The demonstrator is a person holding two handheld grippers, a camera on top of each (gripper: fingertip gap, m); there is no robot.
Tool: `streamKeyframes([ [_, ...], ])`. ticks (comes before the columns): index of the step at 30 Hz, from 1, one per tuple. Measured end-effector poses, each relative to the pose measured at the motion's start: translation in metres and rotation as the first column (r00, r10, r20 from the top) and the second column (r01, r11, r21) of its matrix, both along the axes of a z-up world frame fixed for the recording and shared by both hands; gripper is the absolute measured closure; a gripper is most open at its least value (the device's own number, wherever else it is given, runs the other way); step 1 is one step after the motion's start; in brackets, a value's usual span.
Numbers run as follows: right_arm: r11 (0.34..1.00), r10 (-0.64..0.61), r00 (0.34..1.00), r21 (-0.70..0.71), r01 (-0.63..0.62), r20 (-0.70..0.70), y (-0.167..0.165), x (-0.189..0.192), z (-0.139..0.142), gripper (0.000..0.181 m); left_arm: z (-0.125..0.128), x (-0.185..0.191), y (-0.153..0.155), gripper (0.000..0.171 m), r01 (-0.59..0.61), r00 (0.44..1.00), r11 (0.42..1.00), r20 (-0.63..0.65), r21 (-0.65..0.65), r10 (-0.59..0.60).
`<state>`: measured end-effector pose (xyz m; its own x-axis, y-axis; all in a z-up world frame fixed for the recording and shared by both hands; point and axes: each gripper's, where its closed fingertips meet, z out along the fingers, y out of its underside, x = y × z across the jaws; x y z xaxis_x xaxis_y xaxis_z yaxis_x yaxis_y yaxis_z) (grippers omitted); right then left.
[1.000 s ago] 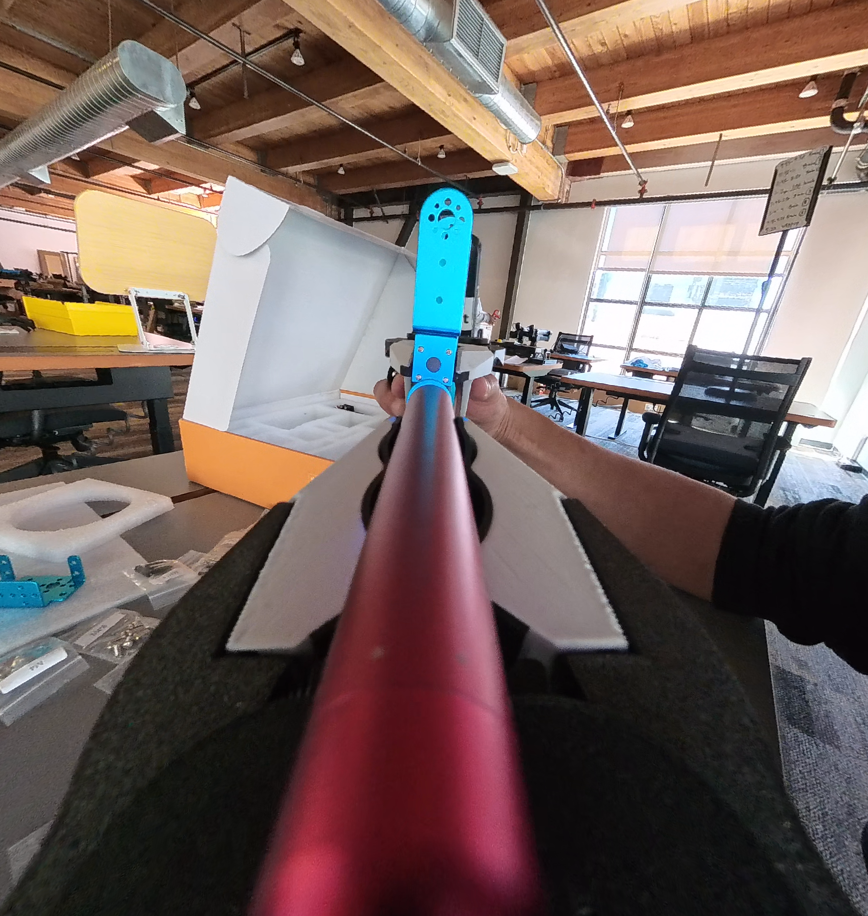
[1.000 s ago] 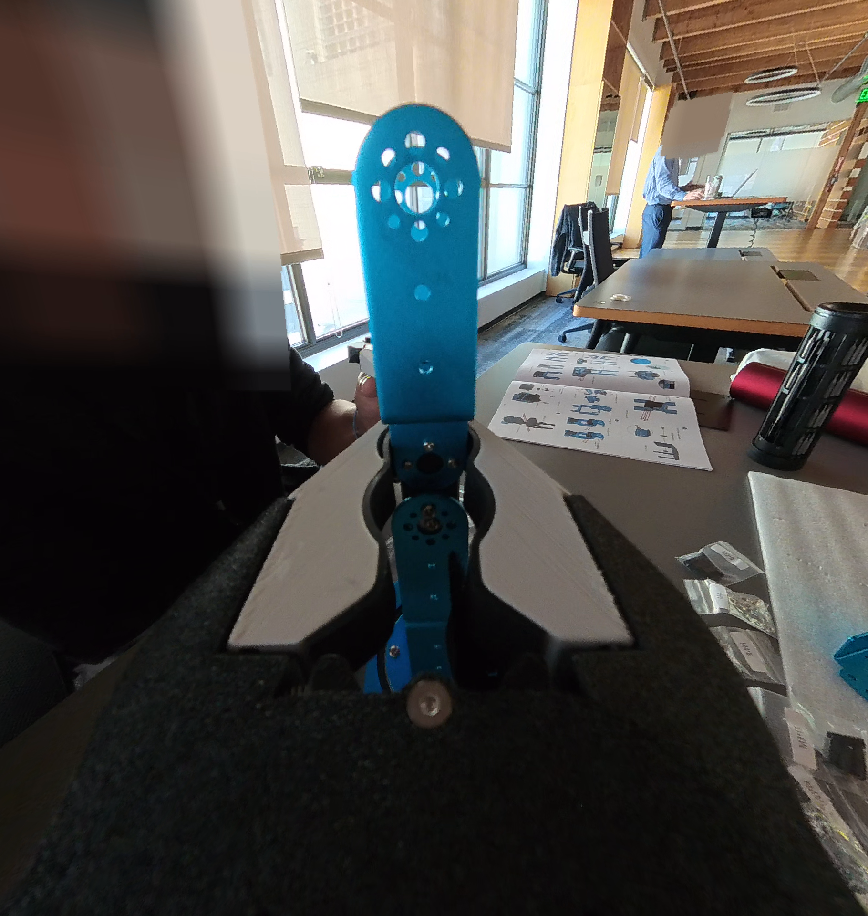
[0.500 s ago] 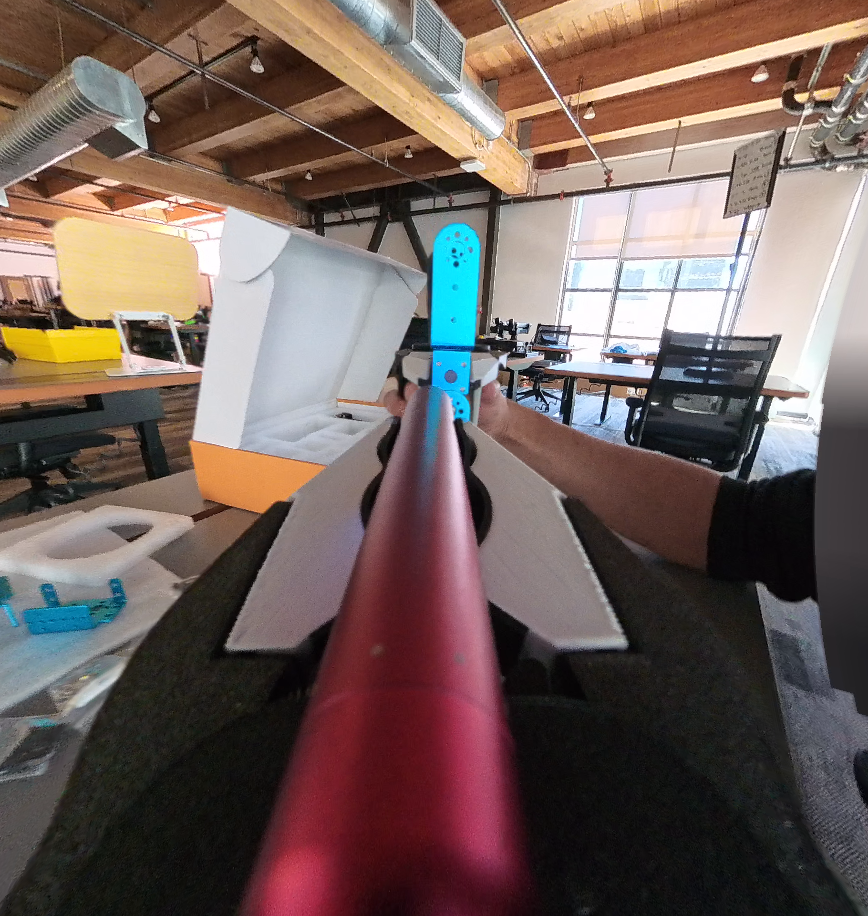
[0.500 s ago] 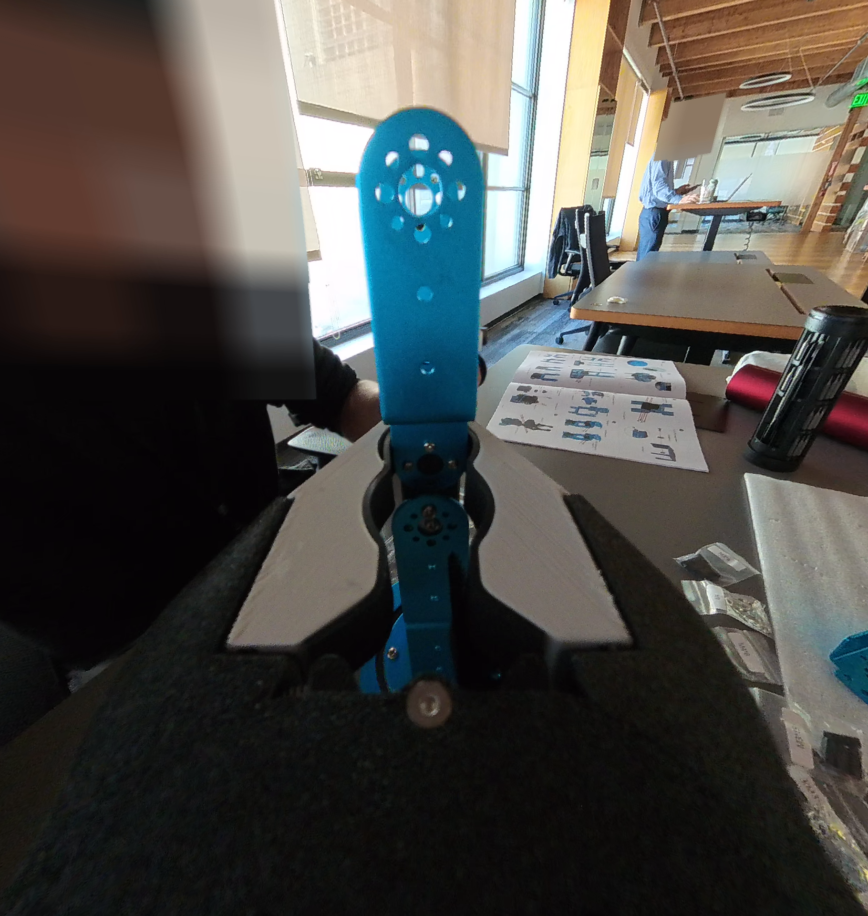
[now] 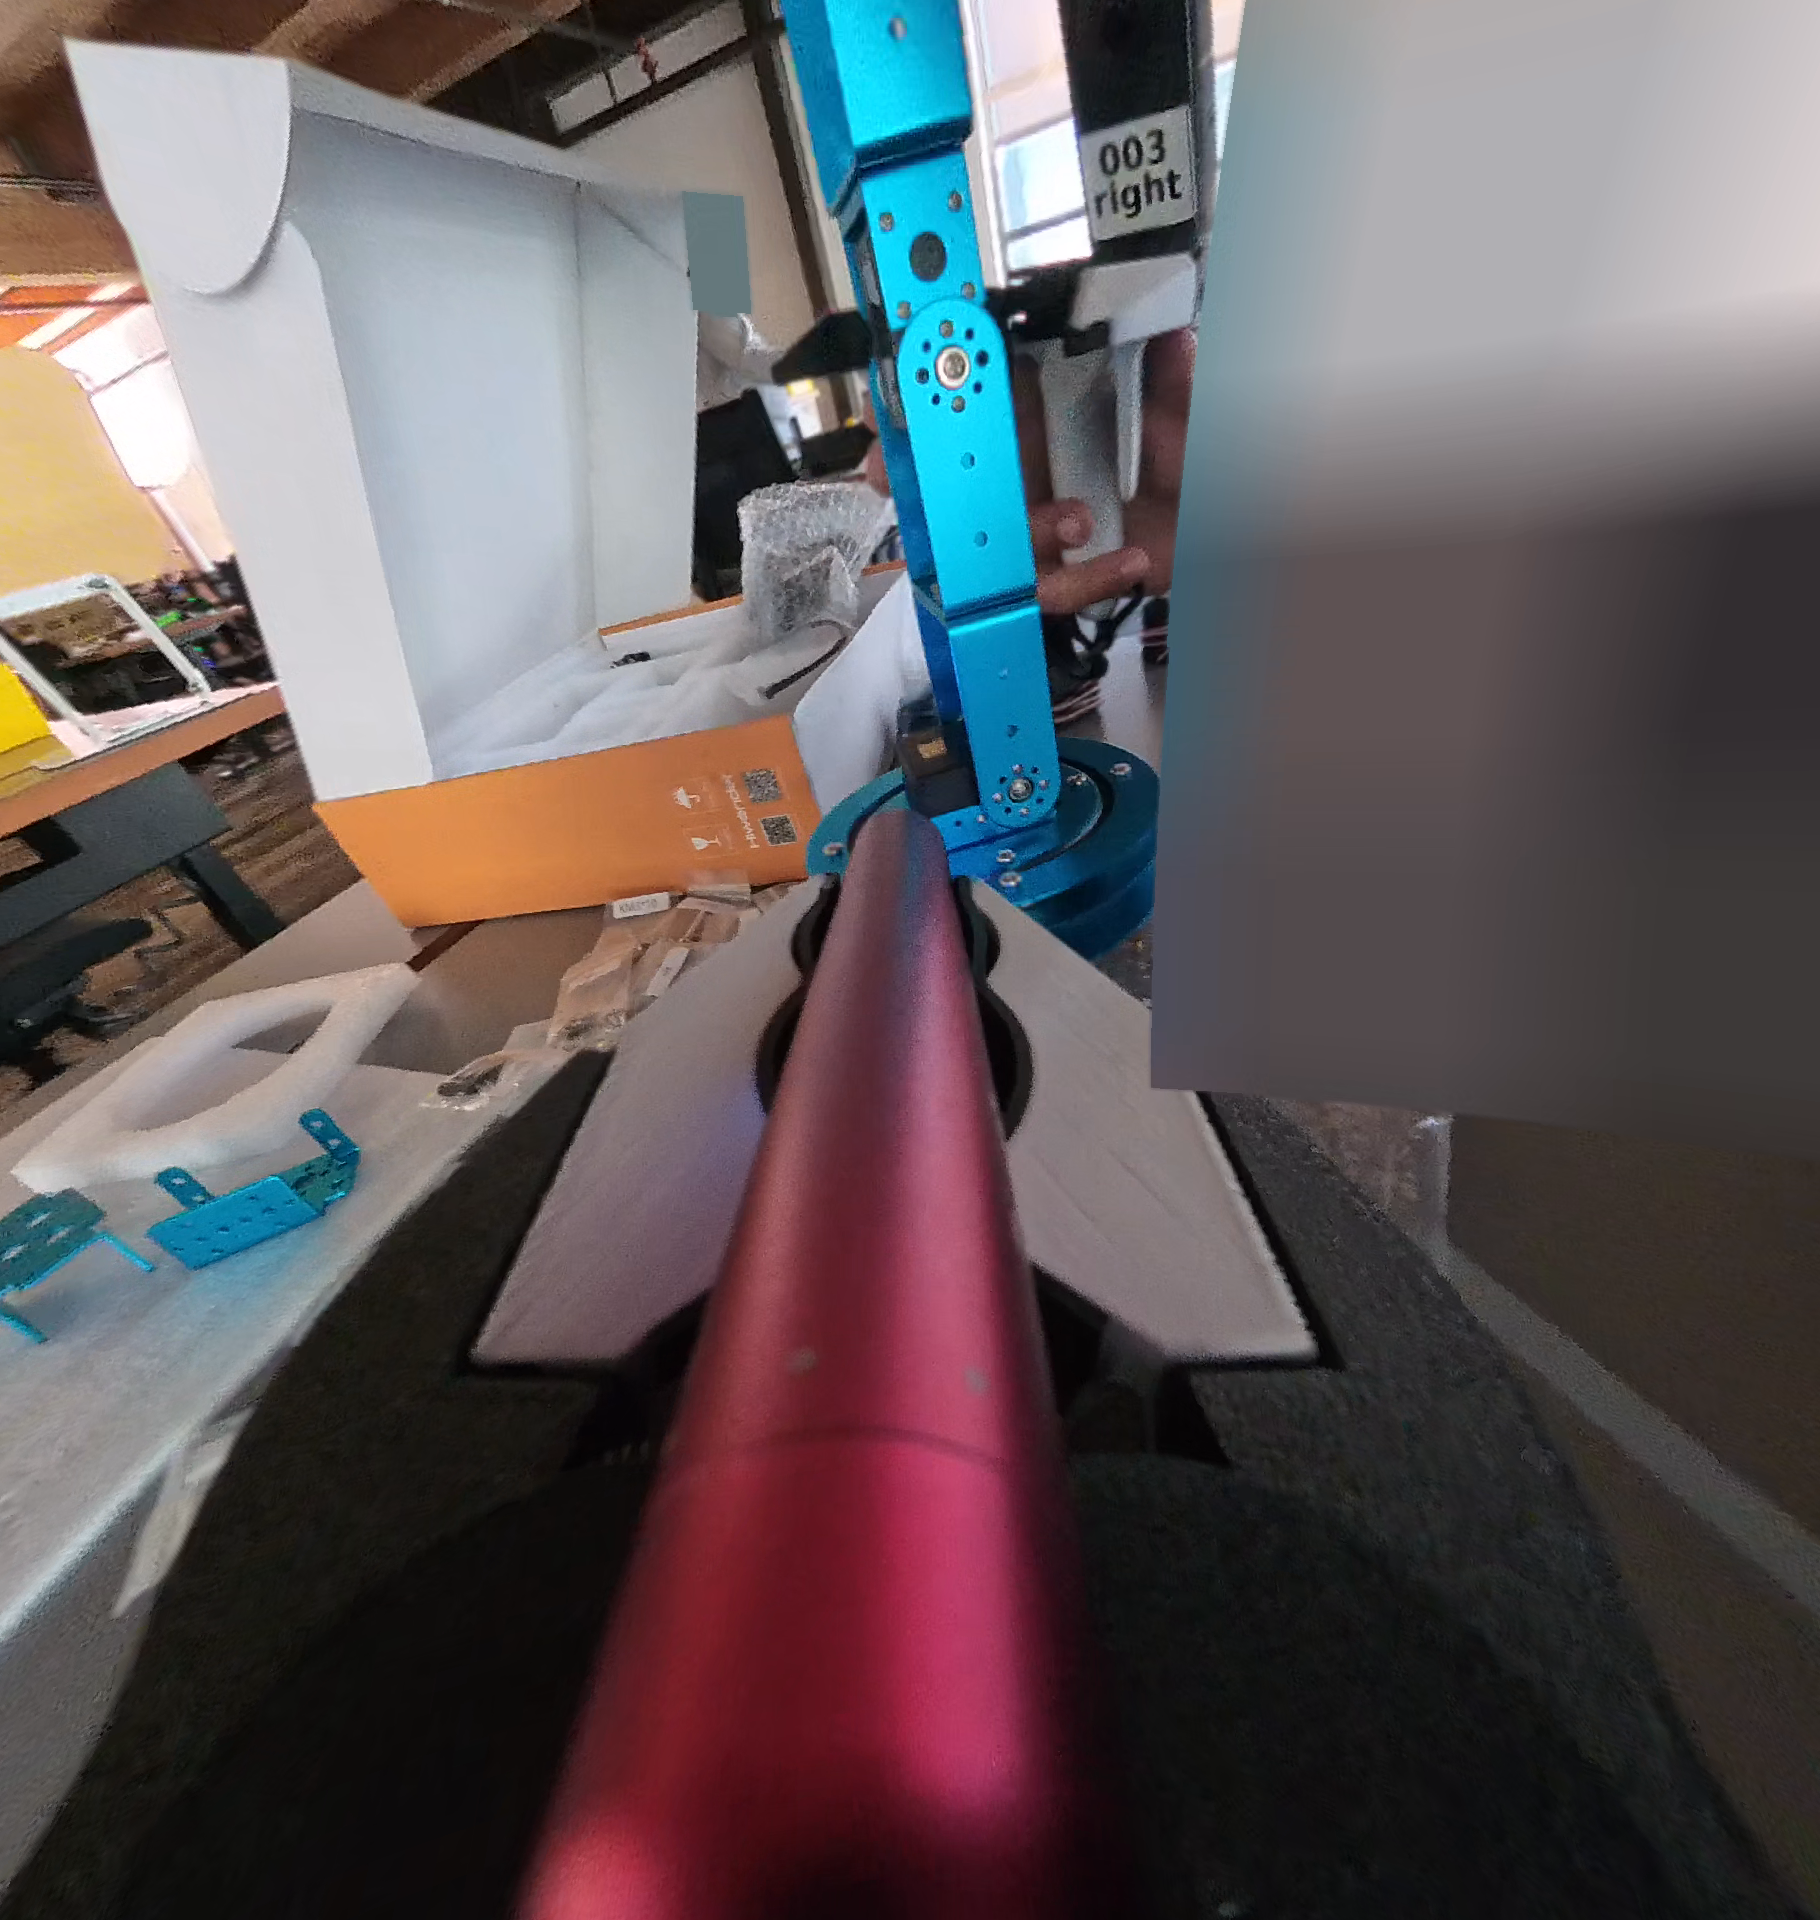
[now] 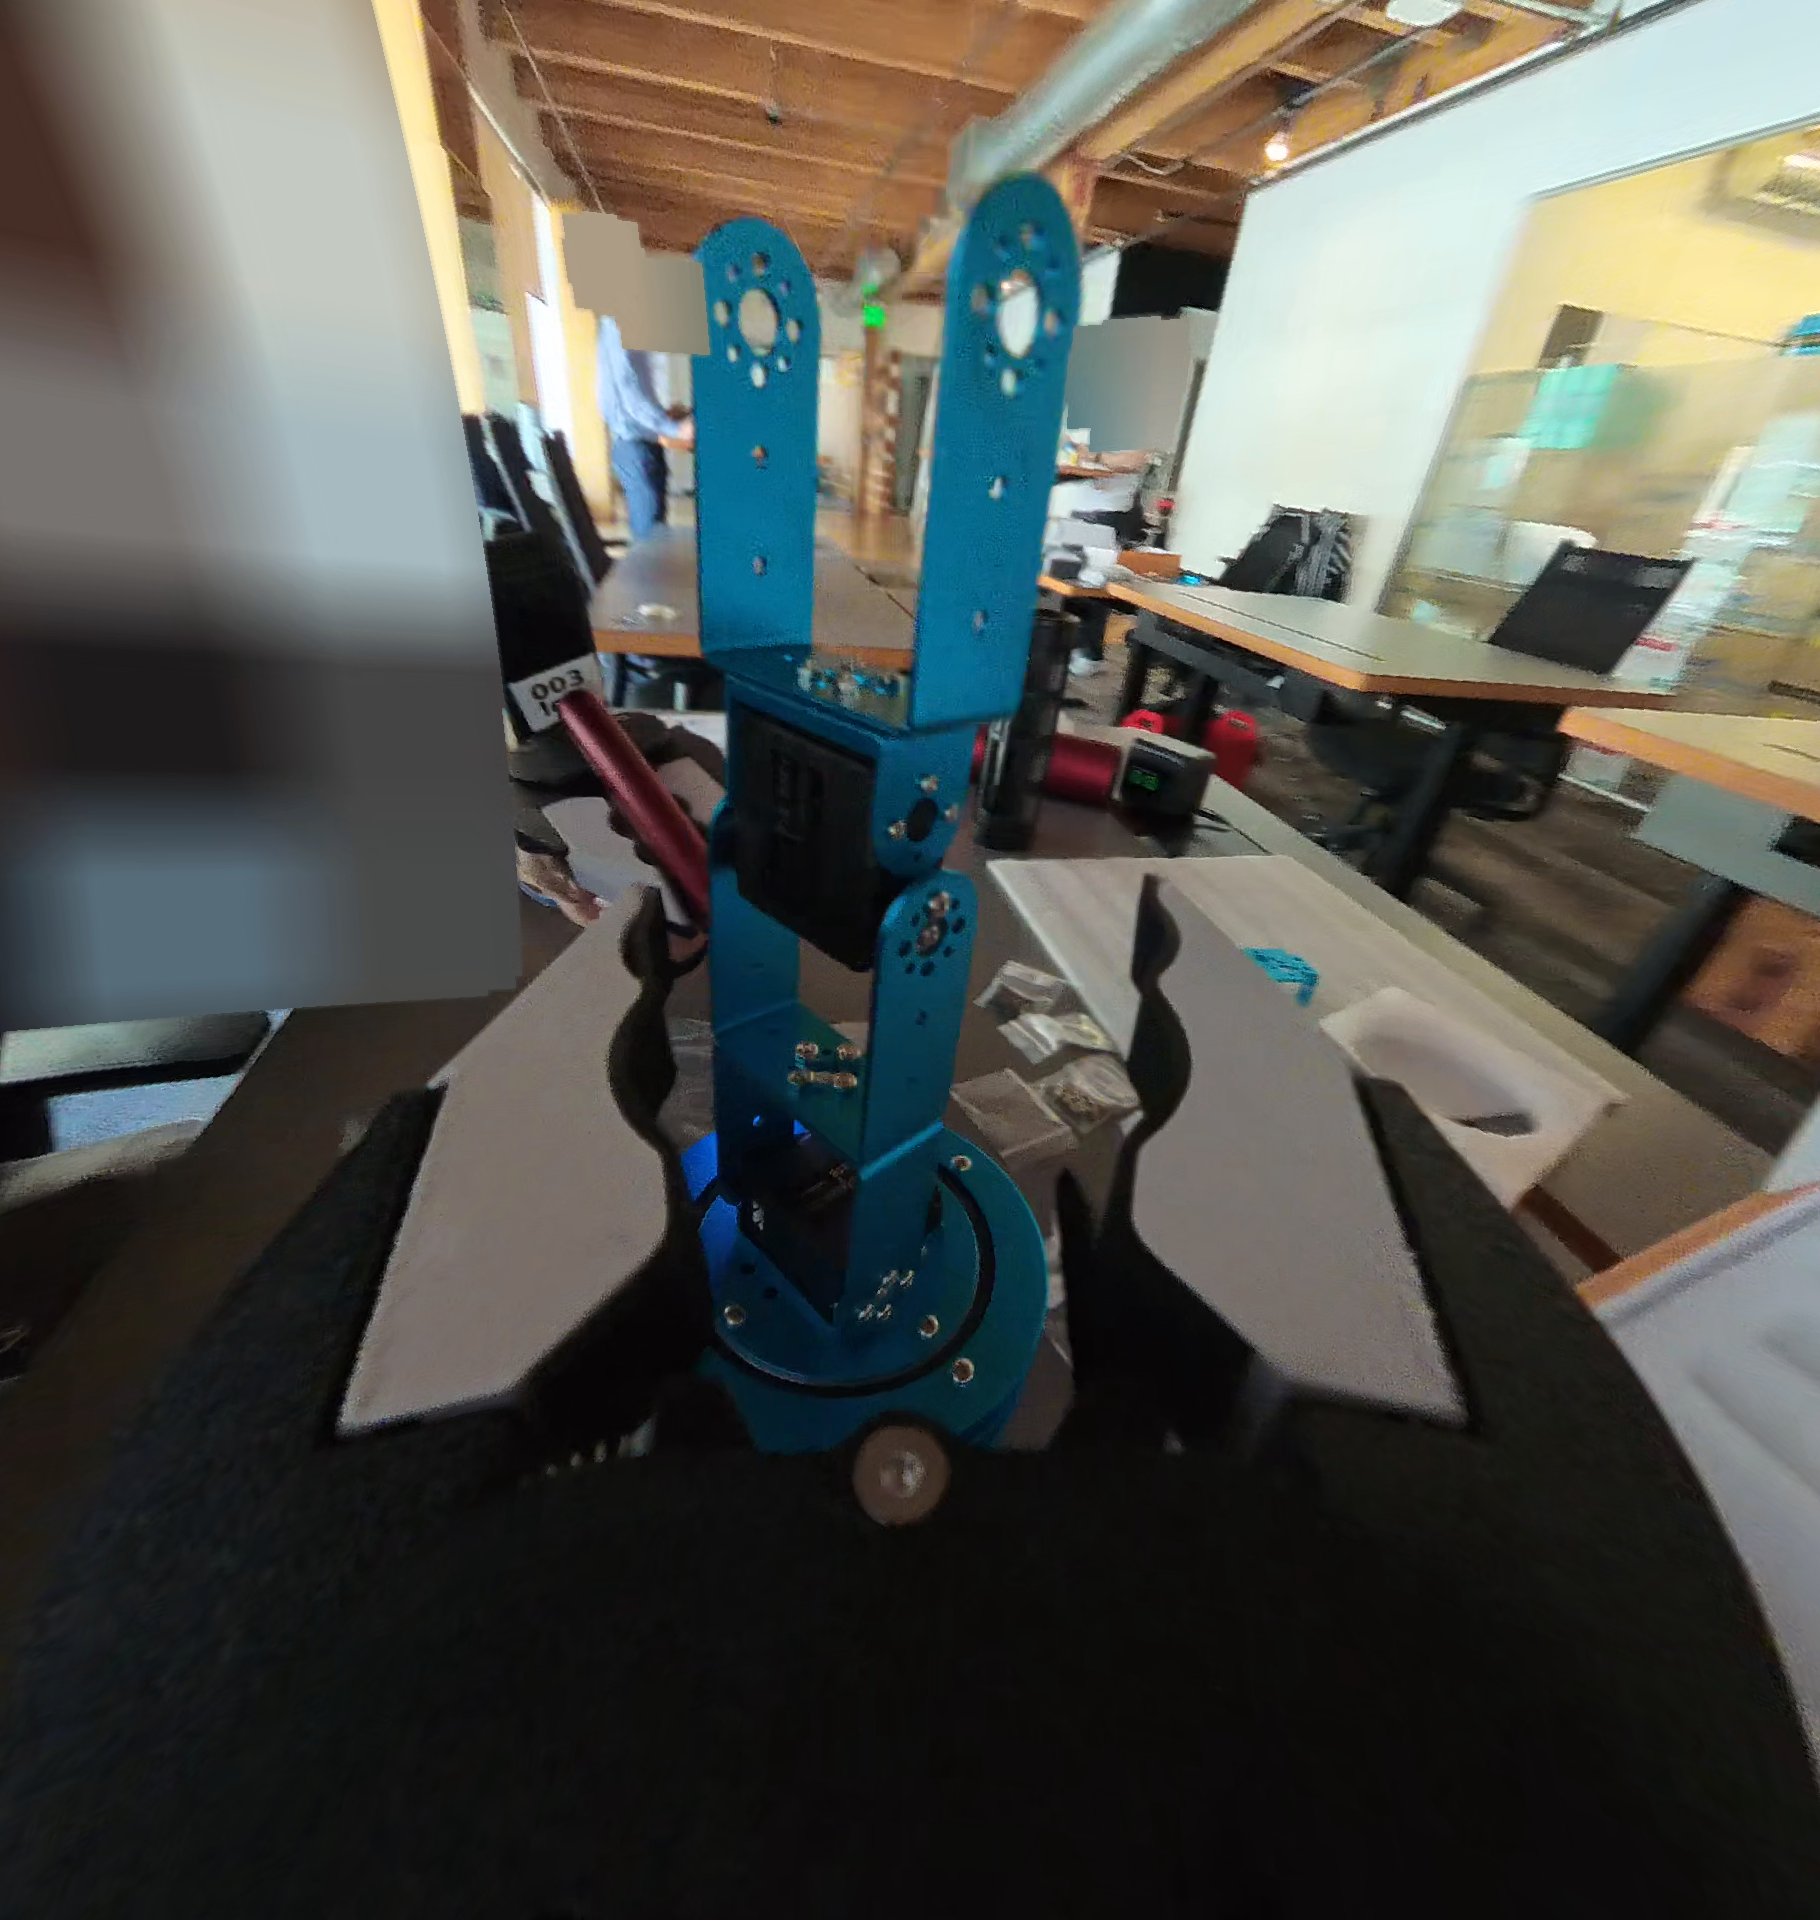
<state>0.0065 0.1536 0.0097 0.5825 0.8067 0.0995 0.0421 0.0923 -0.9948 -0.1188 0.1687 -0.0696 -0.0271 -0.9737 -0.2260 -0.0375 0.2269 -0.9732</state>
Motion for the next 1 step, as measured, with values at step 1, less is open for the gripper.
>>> streamKeyframes([
  [1,0.999,-0.042,0.999,0.008,0.042,0.022,0.0020,0.0003,0.0025,0.093,-0.0012,-0.0030,-0.0004,0.149,0.005,1.000,1.000,0.008,-0.018,-0.005],
])
